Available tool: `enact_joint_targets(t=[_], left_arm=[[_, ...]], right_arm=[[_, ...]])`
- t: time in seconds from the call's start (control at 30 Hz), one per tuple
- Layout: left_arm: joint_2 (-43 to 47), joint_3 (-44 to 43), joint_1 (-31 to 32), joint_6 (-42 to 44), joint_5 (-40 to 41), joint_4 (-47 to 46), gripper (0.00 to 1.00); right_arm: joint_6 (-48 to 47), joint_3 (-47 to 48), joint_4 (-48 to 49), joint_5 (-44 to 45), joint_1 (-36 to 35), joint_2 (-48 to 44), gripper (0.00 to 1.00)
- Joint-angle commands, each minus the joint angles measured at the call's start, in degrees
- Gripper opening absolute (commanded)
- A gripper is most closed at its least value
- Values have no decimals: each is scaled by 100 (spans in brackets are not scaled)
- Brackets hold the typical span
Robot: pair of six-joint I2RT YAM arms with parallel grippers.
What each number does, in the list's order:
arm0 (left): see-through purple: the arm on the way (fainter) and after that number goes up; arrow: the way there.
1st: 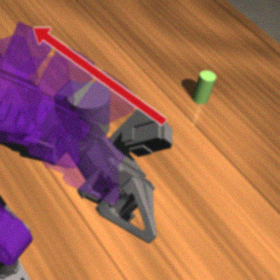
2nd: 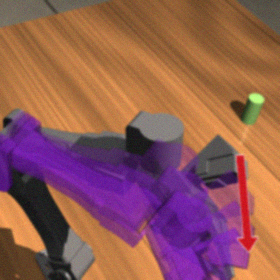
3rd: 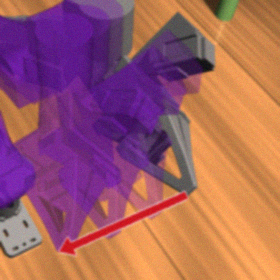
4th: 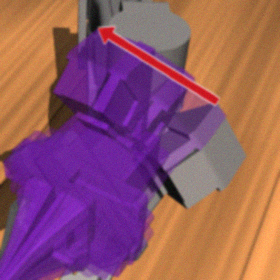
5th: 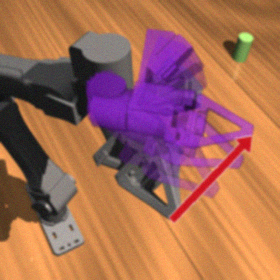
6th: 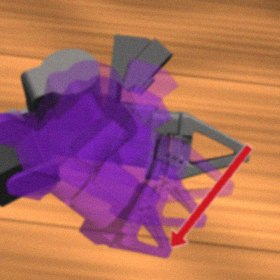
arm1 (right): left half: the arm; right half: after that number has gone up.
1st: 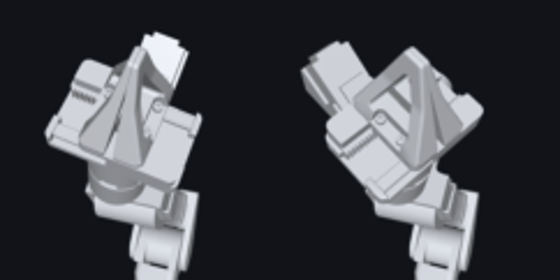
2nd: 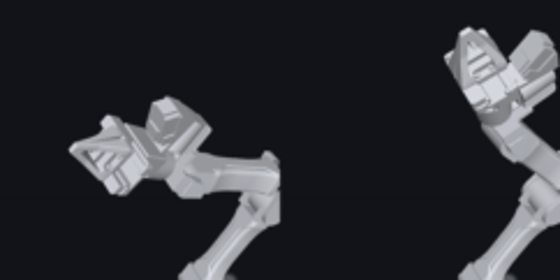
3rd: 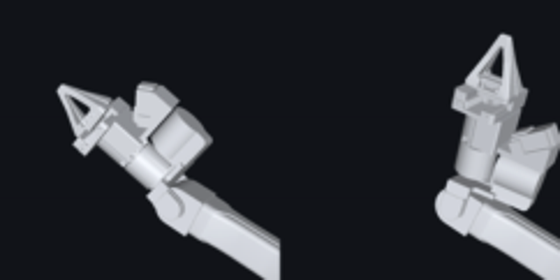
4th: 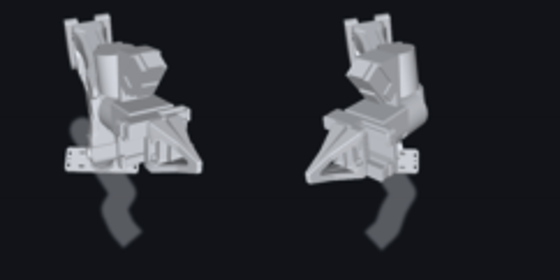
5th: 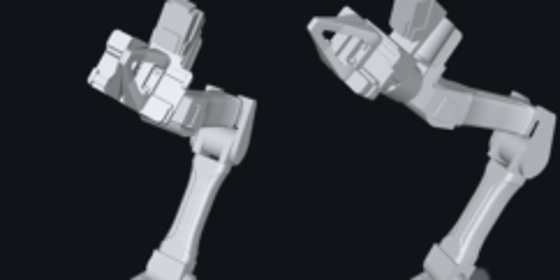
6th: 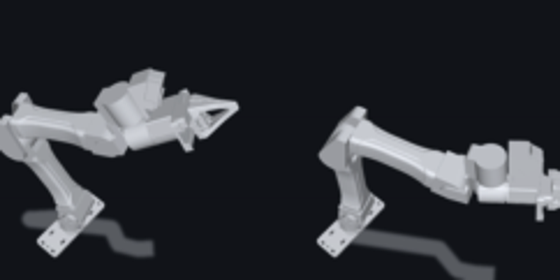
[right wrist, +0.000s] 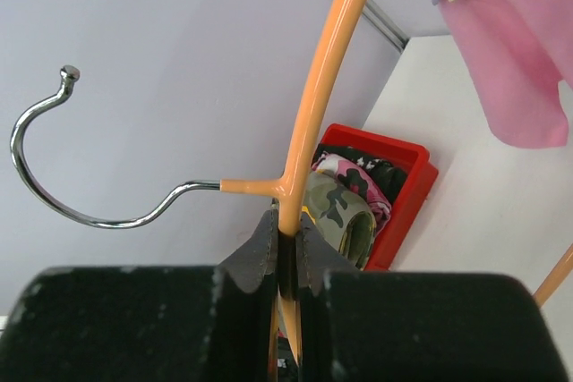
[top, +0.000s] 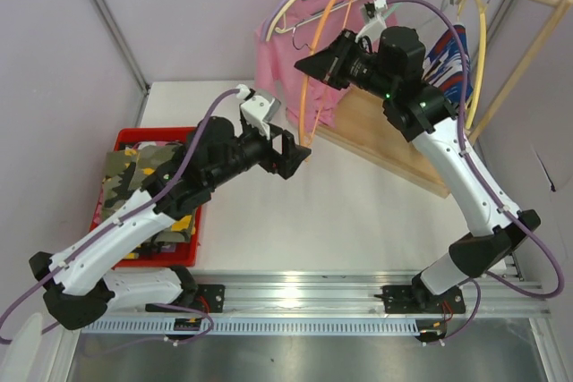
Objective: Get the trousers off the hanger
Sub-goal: Pass the hanger from the right arm to the left
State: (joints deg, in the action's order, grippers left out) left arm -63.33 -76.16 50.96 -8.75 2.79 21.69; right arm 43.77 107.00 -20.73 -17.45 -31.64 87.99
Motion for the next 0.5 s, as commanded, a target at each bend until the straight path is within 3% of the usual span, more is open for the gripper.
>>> enact_joint_targets(t=[0.0,0.33,0.47], left_arm=[[-91,31,-7,128,-7,-349,88],[-487,207,-7,540,1495,-1482,85],[-531,523,-7,647,1532,-2133,81]], right_arm=[[-246,392,51,-329,-9,105,0],[430,76,613,-338,-79,70,0],[940,-250,1079,-171,-88,-62,0]])
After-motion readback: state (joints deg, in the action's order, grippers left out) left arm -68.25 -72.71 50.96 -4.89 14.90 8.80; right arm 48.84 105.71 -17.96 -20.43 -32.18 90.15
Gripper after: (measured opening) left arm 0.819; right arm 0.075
